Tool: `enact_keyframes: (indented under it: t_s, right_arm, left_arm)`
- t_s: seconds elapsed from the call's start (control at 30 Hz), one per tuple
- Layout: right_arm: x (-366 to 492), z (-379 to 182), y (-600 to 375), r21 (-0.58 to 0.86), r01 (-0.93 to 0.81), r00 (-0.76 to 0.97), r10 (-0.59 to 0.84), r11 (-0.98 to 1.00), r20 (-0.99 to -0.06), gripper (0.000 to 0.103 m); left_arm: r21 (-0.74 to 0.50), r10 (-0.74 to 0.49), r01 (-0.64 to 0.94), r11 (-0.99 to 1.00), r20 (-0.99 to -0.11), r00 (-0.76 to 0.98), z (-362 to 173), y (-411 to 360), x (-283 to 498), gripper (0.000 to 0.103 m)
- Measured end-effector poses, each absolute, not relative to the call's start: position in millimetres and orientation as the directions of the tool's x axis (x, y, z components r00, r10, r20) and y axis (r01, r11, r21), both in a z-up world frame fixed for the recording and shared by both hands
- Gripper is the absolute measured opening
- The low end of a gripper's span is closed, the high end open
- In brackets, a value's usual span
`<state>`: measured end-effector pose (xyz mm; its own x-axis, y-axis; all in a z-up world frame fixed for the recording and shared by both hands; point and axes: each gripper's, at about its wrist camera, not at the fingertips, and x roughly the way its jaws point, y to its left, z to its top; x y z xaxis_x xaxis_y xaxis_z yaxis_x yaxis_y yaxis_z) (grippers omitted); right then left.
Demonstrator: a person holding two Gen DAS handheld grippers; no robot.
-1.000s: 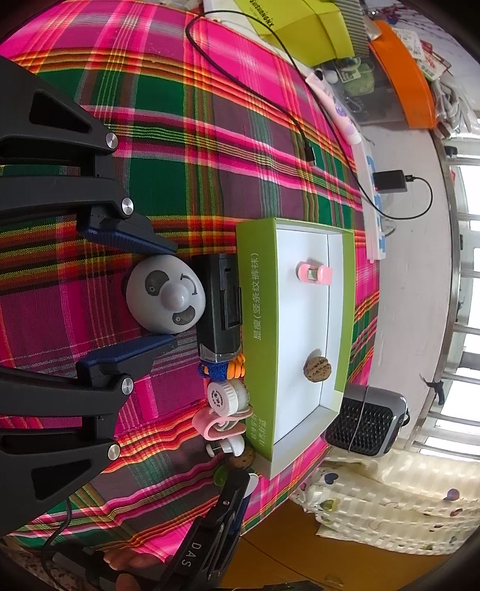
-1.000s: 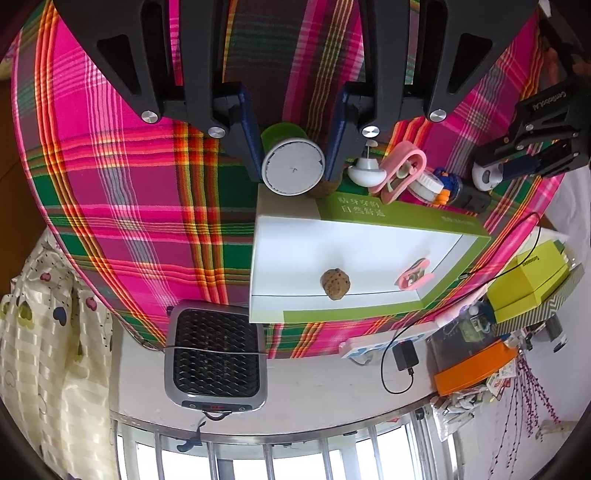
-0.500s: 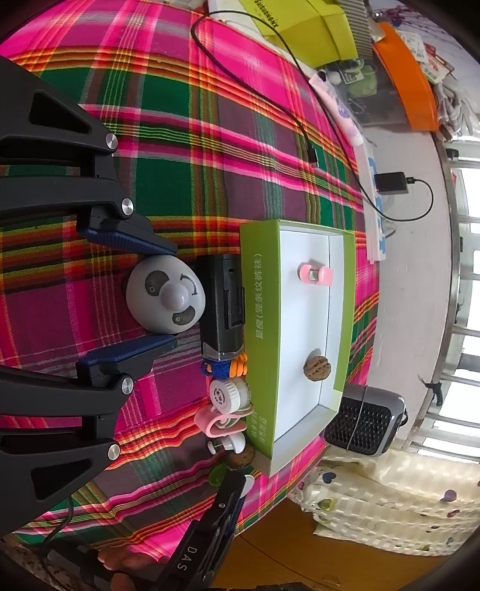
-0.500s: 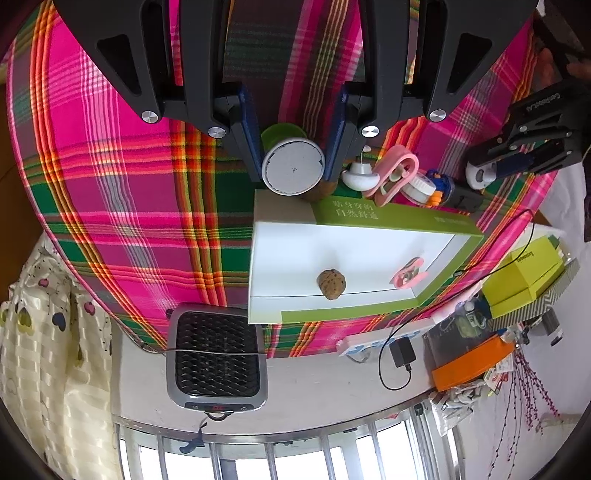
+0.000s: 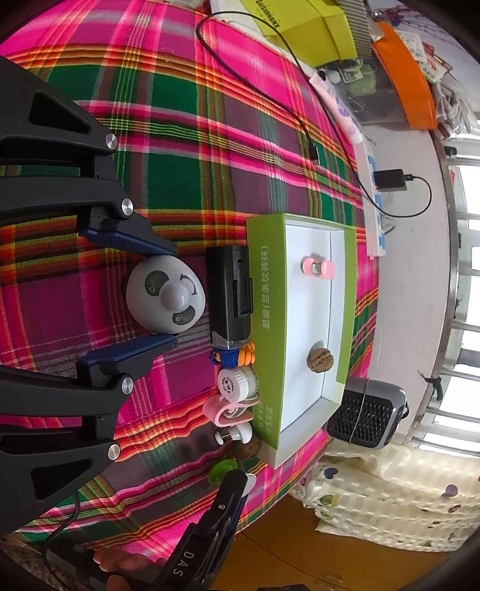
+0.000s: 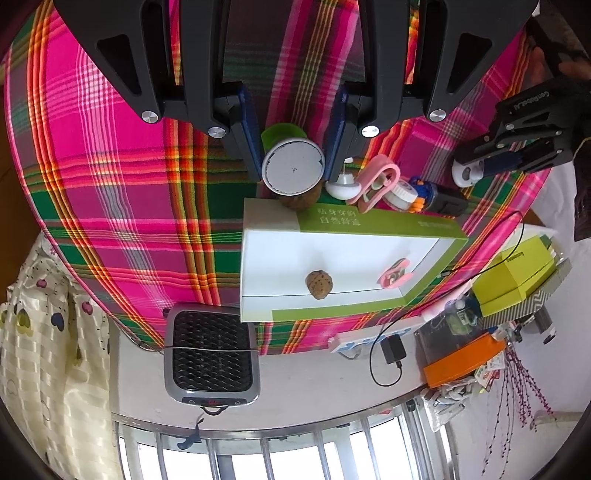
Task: Organize objects
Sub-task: 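Grasp the white panda gadget with left gripper while right grasps green-based cup, then lift the panda gadget and green cup and carry both into the box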
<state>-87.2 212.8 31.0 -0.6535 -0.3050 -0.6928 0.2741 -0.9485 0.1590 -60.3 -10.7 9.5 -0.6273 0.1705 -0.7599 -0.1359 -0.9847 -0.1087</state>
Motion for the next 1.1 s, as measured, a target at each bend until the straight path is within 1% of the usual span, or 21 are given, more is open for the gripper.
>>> enact_keyframes:
  t_s: [0.23,0.7,1.1]
  right_arm:
    - [-83.2,31.4,211.8,0.166,0.283,-0.651,-0.316,-0.945,-0.690,0.034]
    - [-75.0,36.7,202.2,0.172,0.316,-0.645,-0.345,-0.933,-0.682,0.034]
    - [-72.1,44.4,197.3,0.205,0.346,-0.634,-0.389,-0.916,-0.669,0.034]
  left_arm:
    - [-0.094,0.166,-0.145,-0.985,-0.753,-0.637,12.6,-5.3,-56.1,0.041]
    - [-0.102,0.179,-0.154,-0.983,-0.731,-0.658,22.5,-1.4,-48.0,0.041]
    - [-0.103,0.189,-0.166,-0.981,-0.713,-0.675,32.3,2.8,-44.4,0.041]
